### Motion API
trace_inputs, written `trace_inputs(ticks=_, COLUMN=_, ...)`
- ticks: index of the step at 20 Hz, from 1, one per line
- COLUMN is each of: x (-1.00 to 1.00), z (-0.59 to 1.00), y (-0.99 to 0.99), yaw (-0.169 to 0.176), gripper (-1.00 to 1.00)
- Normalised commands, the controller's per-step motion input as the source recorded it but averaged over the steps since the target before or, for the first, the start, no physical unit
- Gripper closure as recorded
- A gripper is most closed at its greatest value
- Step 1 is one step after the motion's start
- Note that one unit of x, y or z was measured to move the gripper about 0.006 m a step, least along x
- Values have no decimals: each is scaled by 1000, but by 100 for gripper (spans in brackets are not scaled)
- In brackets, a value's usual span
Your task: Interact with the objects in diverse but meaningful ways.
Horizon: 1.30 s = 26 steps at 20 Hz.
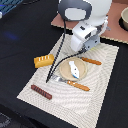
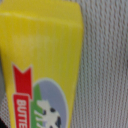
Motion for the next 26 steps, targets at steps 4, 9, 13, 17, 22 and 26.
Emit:
trace_inputs(ticks=4, x=-61, z=-266, y=0, yaw=0, gripper=100)
trace_inputs(ticks=9, x=-221, z=469, y=0, yaw=3, gripper=100)
trace_inputs(ticks=13, x=-336, z=1000, y=0, yaw=7, gripper=100)
trace_inputs(ticks=17, x=-210, z=1000, y=-100, yaw=0, gripper=100)
trace_inputs(ticks=22, x=47, z=939, y=-822, yaw=0, gripper=100)
trace_inputs(ticks=26, x=107, z=606, y=-1000, yaw=0, gripper=100)
